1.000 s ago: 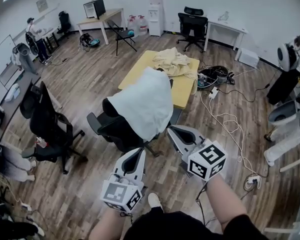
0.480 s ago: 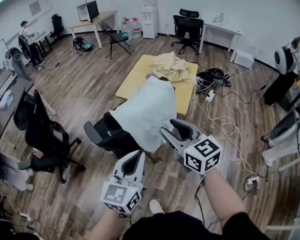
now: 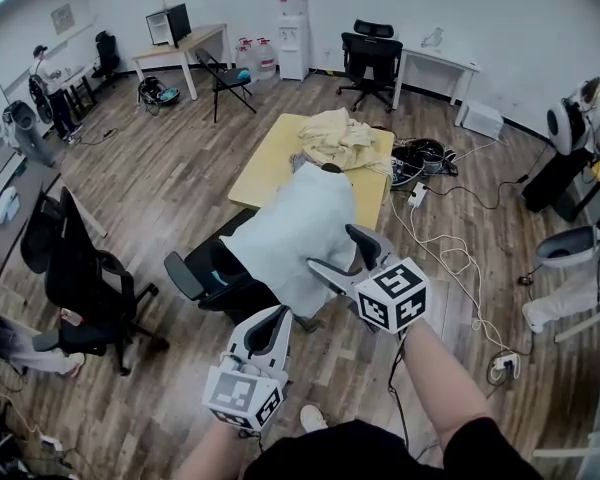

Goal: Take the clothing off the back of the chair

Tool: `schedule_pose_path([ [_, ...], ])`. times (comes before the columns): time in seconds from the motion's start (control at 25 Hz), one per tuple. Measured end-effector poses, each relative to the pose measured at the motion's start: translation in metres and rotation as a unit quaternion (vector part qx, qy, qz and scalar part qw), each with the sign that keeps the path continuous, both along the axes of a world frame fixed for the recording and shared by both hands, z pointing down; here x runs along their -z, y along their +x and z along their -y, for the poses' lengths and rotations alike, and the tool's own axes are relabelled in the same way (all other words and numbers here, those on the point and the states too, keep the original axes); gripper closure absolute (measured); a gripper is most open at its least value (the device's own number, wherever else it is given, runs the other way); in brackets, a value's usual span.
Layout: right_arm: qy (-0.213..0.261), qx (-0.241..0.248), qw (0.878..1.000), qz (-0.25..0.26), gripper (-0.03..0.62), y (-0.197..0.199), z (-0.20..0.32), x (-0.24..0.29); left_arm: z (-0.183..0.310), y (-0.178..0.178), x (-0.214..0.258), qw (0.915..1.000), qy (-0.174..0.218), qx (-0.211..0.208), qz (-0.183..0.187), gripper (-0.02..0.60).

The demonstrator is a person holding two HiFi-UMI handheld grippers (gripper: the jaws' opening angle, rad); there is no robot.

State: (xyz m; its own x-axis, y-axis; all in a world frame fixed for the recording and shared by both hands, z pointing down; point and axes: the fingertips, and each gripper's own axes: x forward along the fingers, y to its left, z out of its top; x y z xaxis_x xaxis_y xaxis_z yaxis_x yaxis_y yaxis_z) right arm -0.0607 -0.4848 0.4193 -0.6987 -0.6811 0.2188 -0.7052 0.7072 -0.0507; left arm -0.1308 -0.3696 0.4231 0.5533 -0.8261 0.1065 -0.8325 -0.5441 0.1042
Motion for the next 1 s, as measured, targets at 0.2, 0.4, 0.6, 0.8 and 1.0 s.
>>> schedule_pose_path([
  [0.2, 0.011, -0.005, 0.999, -0.032, 0.102, -0.006, 0.02, -0.004, 0.006, -0.006, -0.005, 1.0, -0.007, 0.001, -0.002, 0.561],
  [0.4, 0.005, -0.003, 0.999, -0.045, 0.092, -0.015, 0.031, -0.01, 0.009, -0.014, -0.008, 0.9999, -0.011, 0.006, -0.004, 0.561],
  [0.6, 0.0, -0.015, 0.999, -0.05, 0.121, -0.024, 0.039, -0.015, 0.008, -0.025, -0.009, 0.9998, -0.013, 0.01, -0.007, 0.561],
  [0.8, -0.016, -0.009, 0.999, -0.04, 0.187, -0.033, 0.042, -0.018, 0.009, -0.034, -0.011, 0.9997, -0.015, 0.015, -0.011, 0.561],
  [1.0, -0.016, -0.01, 0.999, -0.04, 0.276, -0.036, 0.041, -0.019, 0.004, -0.044, -0.014, 0.9995, -0.017, 0.02, -0.014, 0.561],
])
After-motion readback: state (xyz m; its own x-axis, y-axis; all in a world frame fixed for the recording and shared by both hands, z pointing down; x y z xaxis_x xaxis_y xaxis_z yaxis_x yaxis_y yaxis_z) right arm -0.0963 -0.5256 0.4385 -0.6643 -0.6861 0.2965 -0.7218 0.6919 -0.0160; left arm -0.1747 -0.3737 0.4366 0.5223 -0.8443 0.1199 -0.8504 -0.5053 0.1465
